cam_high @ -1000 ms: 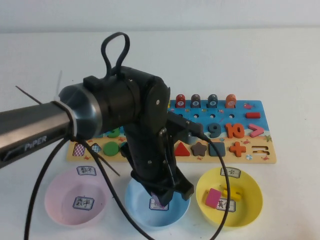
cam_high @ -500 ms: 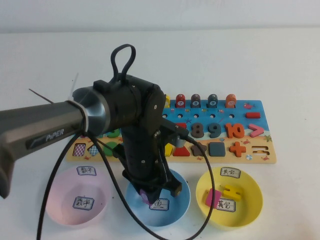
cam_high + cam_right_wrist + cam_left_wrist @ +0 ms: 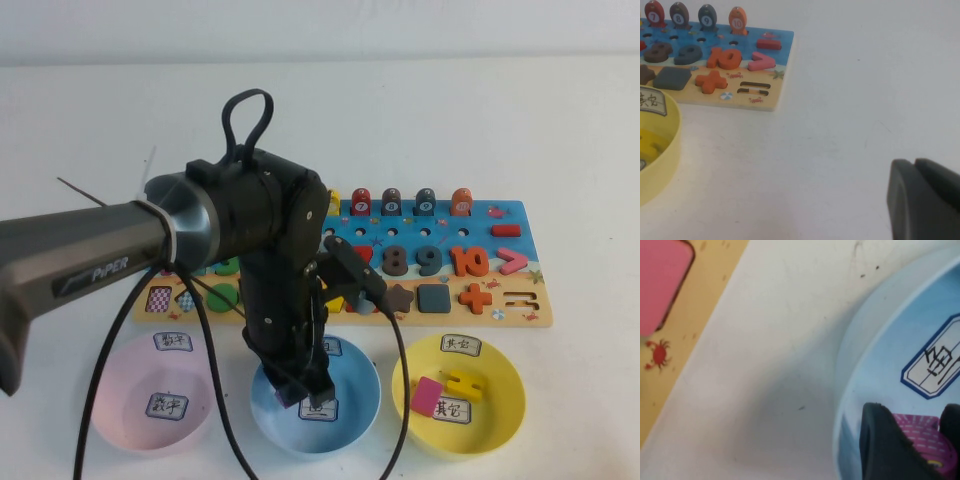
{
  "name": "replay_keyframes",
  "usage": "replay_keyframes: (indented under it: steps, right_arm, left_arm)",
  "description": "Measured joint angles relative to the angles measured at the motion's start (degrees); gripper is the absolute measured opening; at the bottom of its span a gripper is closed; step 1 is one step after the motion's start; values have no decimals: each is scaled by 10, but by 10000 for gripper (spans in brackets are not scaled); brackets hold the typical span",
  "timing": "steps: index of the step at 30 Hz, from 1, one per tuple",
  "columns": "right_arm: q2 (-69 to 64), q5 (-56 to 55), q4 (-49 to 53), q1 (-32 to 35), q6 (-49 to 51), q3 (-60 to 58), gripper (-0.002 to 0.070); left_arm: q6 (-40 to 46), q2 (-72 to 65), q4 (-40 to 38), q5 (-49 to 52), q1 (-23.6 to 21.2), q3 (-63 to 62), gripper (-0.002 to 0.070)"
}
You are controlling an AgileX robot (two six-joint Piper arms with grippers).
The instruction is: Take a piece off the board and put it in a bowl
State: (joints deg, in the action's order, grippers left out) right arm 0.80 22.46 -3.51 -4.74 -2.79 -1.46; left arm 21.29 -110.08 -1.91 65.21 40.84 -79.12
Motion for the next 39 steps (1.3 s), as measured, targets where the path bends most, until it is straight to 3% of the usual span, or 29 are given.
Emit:
replay_keyframes:
  steps: [9, 19, 29, 34, 36, 39]
  right_arm:
    - [0, 0, 0, 0, 0, 0, -18]
    - [0, 0, 0, 0, 0, 0, -18]
    - [0, 0, 0, 0, 0, 0, -18]
    - [0, 0, 0, 0, 0, 0, -18]
    - [0, 0, 0, 0, 0, 0, -18]
    - [0, 0, 0, 0, 0, 0, -18]
  left_arm:
    - [7, -17, -19, -2, 0, 0, 209]
    - [-5, -23, -22, -3, 0, 0, 395]
    - [-56, 22, -23, 15, 0, -30, 421]
    - [-96, 66, -23, 27, 0, -32, 369]
    - [-105, 89, -23, 27, 0, -22, 303]
    - [-112, 133, -22, 27, 0, 20, 148]
